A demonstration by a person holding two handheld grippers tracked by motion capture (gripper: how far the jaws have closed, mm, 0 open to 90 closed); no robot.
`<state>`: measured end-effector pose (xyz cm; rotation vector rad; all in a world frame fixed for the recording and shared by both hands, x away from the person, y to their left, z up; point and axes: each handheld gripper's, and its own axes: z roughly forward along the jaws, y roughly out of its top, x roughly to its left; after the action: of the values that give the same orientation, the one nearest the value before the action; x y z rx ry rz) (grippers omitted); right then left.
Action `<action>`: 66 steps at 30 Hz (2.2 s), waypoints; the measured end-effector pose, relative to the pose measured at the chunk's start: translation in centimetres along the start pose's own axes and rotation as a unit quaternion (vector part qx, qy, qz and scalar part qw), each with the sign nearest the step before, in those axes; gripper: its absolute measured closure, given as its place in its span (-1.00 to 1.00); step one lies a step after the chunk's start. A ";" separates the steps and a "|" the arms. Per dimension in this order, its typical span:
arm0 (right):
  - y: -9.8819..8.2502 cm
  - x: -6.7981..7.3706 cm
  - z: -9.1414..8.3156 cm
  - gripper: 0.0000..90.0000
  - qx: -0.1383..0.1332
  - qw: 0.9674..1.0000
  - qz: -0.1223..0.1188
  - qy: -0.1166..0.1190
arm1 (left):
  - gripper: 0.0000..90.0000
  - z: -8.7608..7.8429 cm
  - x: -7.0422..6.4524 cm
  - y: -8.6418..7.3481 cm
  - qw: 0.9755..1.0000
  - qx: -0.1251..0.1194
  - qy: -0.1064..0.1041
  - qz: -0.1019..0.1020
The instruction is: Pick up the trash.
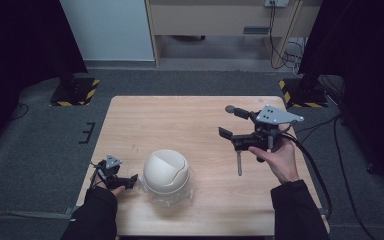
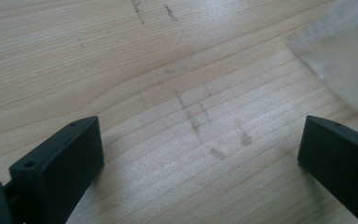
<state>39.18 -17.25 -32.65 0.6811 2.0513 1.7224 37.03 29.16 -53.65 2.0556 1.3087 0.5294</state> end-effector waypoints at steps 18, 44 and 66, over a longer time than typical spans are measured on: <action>-1.5 3.5 3.9 -0.63 0.030 0.991 -0.014 0.130 | -1.00 0.0 0.0 0.0 1.000 0.000 0.000 0.001; -6.9 7.6 8.5 -0.59 0.097 0.968 -0.013 0.230 | -1.00 0.0 0.0 0.0 1.000 0.000 0.000 0.001; -8.4 8.6 9.7 -0.64 0.113 0.964 0.014 0.240 | -1.00 0.0 0.0 0.0 1.000 0.000 0.000 0.000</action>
<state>36.72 -5.55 -42.45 0.3772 2.6045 1.8205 37.04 29.14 -53.65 2.0552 1.3087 0.5297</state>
